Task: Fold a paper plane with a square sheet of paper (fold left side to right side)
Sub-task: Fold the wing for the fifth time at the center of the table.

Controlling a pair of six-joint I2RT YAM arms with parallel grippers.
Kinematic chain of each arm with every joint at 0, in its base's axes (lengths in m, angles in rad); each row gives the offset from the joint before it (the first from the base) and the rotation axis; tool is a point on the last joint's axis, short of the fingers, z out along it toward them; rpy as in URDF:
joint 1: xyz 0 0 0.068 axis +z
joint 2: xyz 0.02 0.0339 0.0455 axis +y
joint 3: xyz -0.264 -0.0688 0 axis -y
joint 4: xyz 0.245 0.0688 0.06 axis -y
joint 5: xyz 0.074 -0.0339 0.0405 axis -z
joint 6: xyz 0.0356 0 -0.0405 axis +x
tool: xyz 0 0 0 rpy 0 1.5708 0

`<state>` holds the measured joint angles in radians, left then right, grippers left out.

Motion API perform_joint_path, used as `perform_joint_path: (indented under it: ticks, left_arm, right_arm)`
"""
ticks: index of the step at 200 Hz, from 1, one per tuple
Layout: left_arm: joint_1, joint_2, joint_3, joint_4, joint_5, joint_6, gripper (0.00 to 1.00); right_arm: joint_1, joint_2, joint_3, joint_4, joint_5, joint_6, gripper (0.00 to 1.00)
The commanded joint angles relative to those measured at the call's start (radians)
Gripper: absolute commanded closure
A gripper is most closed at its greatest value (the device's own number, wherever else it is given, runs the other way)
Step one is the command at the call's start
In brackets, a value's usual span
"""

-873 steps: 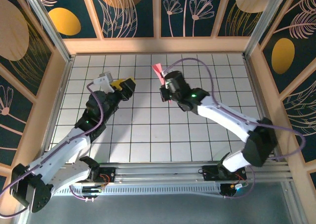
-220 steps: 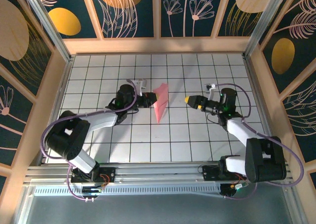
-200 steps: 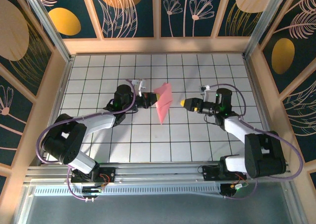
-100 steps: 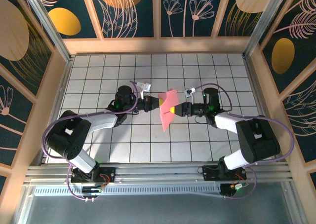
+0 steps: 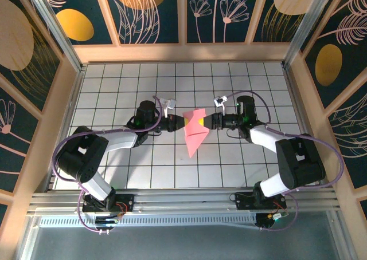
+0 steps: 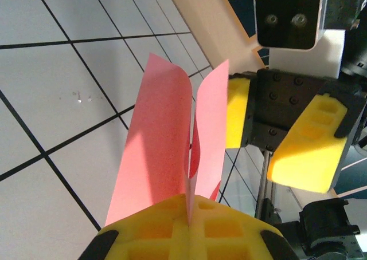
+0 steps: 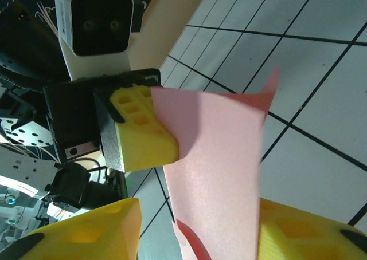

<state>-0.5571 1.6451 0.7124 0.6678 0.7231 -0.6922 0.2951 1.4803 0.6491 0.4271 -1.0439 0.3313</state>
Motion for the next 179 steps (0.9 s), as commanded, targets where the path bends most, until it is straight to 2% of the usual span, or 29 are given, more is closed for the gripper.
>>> perform_joint_path:
  ticks: [1, 35, 62, 78, 94, 106, 144, 179]
  left_arm:
    - [0.004, 0.017, 0.000, 0.009, 0.023, 0.023, 1.00]
    - [0.003, 0.019, -0.022, 0.043, 0.025, 0.006, 1.00]
    - [0.004, 0.018, -0.031, 0.035, 0.010, 0.010, 1.00]
    - [0.003, 0.014, -0.033, -0.003, -0.035, 0.028, 0.81]
    - [0.004, 0.005, -0.033, -0.079, -0.127, 0.062, 0.59]
    - [0.003, -0.010, -0.040, -0.131, -0.203, 0.086, 0.53]
    - [-0.012, -0.134, -0.045, -0.312, -0.439, 0.179, 0.51]
    - [-0.143, -0.216, 0.027, -0.541, -0.631, 0.303, 0.51]
  right_arm:
    - [-0.007, 0.019, 0.050, -0.046, 0.018, -0.041, 0.56]
    - [-0.008, 0.060, 0.087, -0.078, 0.043, -0.051, 0.68]
    - [-0.006, 0.083, 0.098, -0.098, 0.087, -0.048, 0.89]
    - [-0.006, 0.102, 0.110, -0.132, 0.134, -0.046, 1.00]
    - [-0.005, 0.130, 0.116, -0.149, 0.168, -0.030, 1.00]
    - [-0.004, 0.152, 0.116, -0.160, 0.199, -0.015, 1.00]
    - [-0.004, 0.188, 0.138, -0.241, 0.295, 0.027, 1.00]
    - [-0.014, 0.209, 0.205, -0.393, 0.347, 0.089, 1.00]
